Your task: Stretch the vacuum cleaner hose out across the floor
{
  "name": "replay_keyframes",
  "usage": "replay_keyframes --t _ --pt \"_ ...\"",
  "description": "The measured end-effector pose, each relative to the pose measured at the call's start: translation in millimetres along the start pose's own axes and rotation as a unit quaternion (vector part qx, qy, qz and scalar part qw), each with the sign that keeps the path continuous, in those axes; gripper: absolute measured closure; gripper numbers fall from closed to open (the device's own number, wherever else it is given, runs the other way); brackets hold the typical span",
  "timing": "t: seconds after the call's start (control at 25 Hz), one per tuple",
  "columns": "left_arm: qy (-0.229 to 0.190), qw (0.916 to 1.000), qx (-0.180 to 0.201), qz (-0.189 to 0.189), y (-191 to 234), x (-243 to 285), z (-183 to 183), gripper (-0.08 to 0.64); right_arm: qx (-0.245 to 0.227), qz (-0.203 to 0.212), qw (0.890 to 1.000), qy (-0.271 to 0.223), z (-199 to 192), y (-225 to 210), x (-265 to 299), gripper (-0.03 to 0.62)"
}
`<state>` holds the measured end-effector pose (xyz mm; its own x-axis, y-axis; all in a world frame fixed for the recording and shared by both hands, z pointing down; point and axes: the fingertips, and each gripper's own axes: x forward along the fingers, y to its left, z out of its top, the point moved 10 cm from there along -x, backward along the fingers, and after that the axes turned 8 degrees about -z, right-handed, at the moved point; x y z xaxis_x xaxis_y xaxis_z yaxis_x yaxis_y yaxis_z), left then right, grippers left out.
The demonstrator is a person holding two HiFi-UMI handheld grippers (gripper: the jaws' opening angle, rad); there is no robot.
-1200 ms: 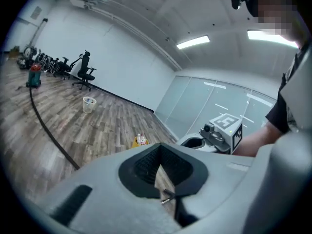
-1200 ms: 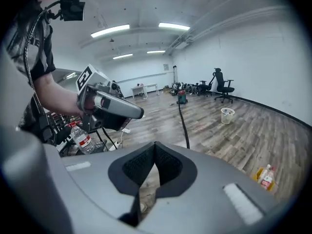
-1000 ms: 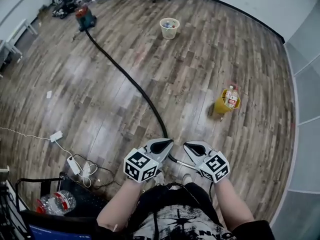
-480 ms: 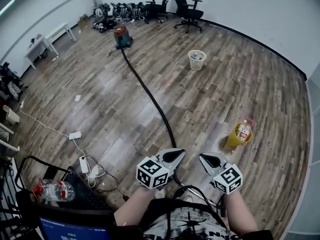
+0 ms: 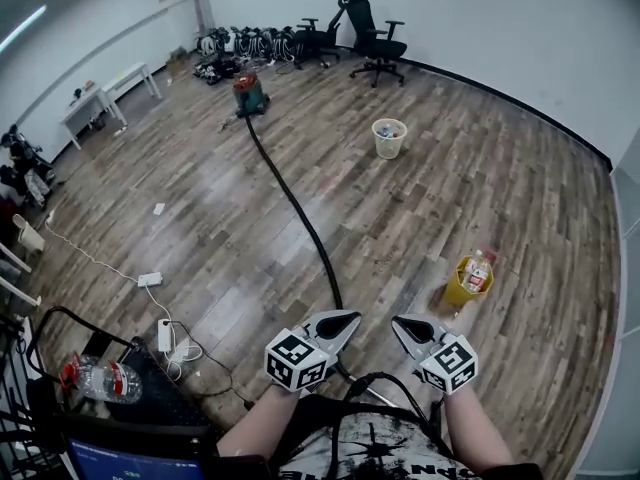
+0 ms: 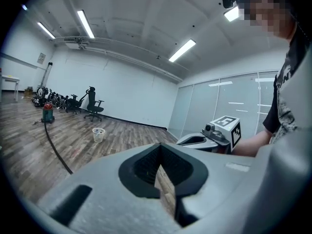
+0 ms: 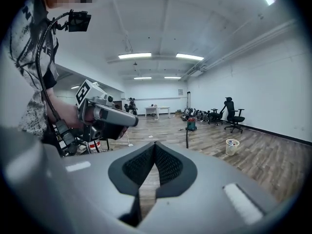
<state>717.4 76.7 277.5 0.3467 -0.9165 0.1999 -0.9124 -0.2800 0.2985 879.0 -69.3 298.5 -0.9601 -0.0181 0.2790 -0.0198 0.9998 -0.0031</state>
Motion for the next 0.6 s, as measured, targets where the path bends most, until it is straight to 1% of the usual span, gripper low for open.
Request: replay_keyframes --t 0.32,0.48,0.6 --pt "-0.005 0.9999 0.01 -0.002 -19 6 1 0.56 0.0 -0.008 1.0 -0.015 1 -3 -24 0.584" --pt "-0.003 0.9999 0.014 -0.007 -23 13 1 0.56 -0.006 -0.019 1.0 -0.012 -1 -7 -31 0.584" --pt "-0.001 0.9998 0.016 -0.008 -25 18 2 0.56 -0.006 -0.019 1.0 -0.012 -3 -10 -36 0.584"
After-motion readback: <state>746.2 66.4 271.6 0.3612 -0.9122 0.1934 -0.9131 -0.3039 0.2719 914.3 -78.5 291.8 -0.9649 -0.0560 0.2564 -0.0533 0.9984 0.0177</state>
